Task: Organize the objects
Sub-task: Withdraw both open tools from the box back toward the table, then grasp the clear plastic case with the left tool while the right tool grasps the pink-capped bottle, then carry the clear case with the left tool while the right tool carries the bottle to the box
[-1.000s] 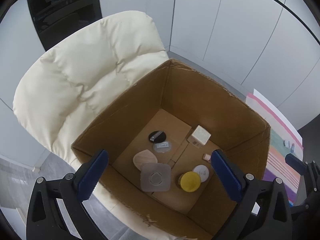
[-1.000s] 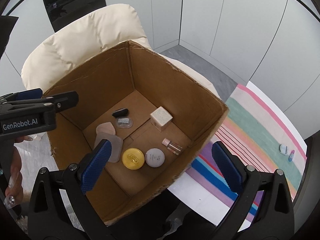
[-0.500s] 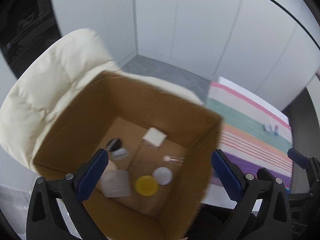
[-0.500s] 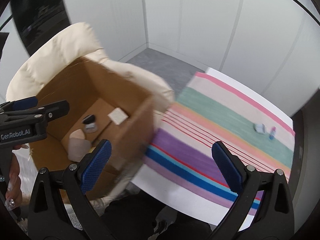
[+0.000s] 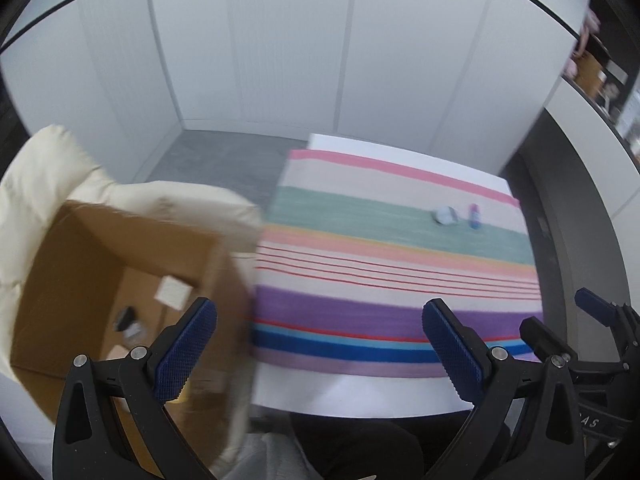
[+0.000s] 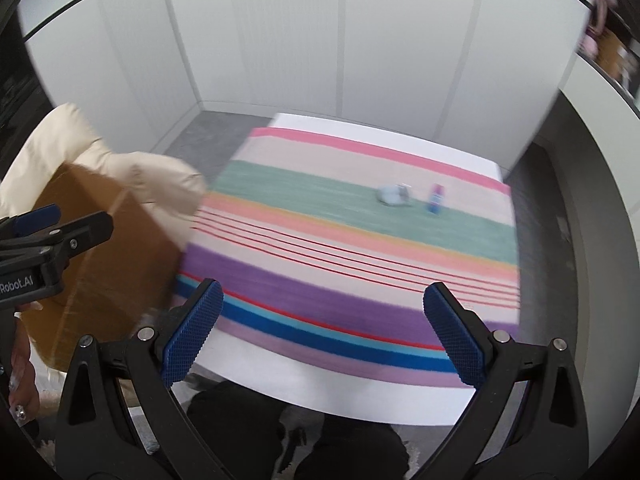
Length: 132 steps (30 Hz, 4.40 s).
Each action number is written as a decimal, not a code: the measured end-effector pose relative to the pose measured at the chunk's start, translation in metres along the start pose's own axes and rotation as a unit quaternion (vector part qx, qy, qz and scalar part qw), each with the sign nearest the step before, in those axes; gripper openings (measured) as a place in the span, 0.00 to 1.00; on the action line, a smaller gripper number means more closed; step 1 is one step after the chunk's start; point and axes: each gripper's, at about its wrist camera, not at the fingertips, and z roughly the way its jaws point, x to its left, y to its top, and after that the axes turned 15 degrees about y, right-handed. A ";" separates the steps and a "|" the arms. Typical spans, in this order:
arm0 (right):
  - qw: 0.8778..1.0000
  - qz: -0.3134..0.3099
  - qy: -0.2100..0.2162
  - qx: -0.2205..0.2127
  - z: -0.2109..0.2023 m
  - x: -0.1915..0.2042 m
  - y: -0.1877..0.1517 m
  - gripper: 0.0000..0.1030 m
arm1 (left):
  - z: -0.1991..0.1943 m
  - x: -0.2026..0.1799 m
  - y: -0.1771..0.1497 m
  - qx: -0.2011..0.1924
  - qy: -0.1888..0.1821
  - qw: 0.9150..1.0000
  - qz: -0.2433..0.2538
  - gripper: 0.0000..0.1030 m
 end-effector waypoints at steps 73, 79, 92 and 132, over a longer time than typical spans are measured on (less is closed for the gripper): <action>0.991 0.122 -0.061 -0.011 0.141 -0.273 0.052 0.18 | 0.193 -0.310 0.094 0.046 0.002 0.993 0.108 0.57; 0.991 0.117 -0.064 -0.015 0.099 -0.253 0.062 0.18 | 0.142 -0.269 0.105 0.032 0.000 0.995 0.098 0.57; 0.994 0.071 -0.060 -0.060 -0.017 -0.178 0.099 0.18 | 0.009 -0.186 0.126 -0.025 -0.013 0.997 0.068 0.57; 0.993 -0.084 0.081 -0.008 0.039 0.140 0.100 0.18 | -0.005 0.156 0.043 0.020 0.100 0.990 -0.096 0.57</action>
